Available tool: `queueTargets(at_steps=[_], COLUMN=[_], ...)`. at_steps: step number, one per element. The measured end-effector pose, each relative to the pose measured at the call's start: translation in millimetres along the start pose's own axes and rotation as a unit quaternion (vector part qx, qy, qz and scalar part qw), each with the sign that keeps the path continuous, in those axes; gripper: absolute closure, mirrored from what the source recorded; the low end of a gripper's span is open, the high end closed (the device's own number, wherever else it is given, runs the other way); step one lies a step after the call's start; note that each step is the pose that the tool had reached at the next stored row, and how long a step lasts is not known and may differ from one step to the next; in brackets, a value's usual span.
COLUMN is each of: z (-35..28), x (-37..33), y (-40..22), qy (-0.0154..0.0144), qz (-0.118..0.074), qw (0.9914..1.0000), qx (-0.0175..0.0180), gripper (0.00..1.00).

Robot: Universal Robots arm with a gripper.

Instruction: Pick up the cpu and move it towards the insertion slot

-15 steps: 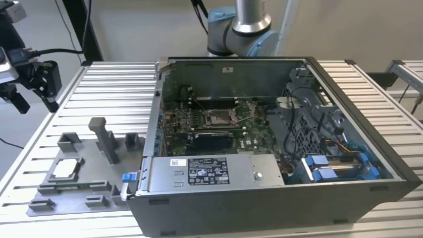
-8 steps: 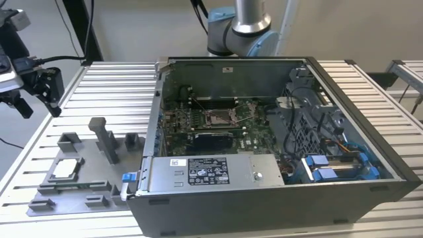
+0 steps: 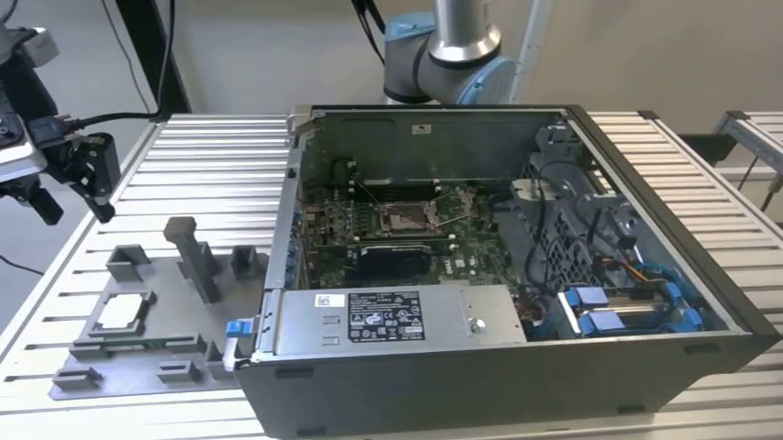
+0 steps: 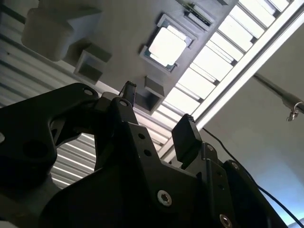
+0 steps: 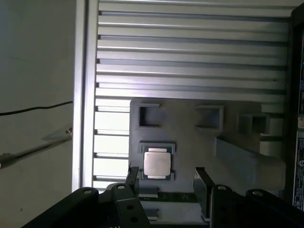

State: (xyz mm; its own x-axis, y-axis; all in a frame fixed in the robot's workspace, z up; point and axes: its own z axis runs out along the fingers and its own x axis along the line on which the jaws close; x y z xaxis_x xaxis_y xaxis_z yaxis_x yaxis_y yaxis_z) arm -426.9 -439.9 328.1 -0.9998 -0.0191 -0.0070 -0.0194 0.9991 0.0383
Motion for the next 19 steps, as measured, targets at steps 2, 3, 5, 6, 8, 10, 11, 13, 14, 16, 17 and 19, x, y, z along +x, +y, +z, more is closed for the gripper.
queueTargets(at_steps=[2,3,5,6,8,10,11,13,14,16,17,19], z=[0.1,0.1,0.1,0.1,0.1,0.7,2.0,5.4,7.3,11.0,12.8,16.4], x=[0.0,-0.1,-0.1,-0.1,0.0,0.0,0.0,0.0,0.0,0.1,0.1,0.1], y=[0.0,-0.1,-0.2,-0.3,-0.4,-0.5,-0.6,-0.7,-0.8,-1.0,-1.0,-1.3], qy=[0.0003,0.0003,0.0002,0.0003,0.0003,0.0002,0.0002,0.0003,0.0003,0.0003,0.0003,0.0002], qz=[0.0,0.0,0.0,0.0,0.0,0.0,0.0,0.0,0.0,0.0,0.0,0.0], qw=[1.0,1.0,1.0,1.0,1.0,1.0,1.0,1.0,1.0,1.0,1.0,1.0], qx=[-0.0001,-0.0001,-0.0001,-0.0001,-0.0001,-0.0001,-0.0001,-0.0001,-0.0001,-0.0001,-0.0001,-0.0001], gripper=[1.0,1.0,1.0,0.0,0.0,0.0,0.0,0.0,0.0,0.0,0.0,0.0])
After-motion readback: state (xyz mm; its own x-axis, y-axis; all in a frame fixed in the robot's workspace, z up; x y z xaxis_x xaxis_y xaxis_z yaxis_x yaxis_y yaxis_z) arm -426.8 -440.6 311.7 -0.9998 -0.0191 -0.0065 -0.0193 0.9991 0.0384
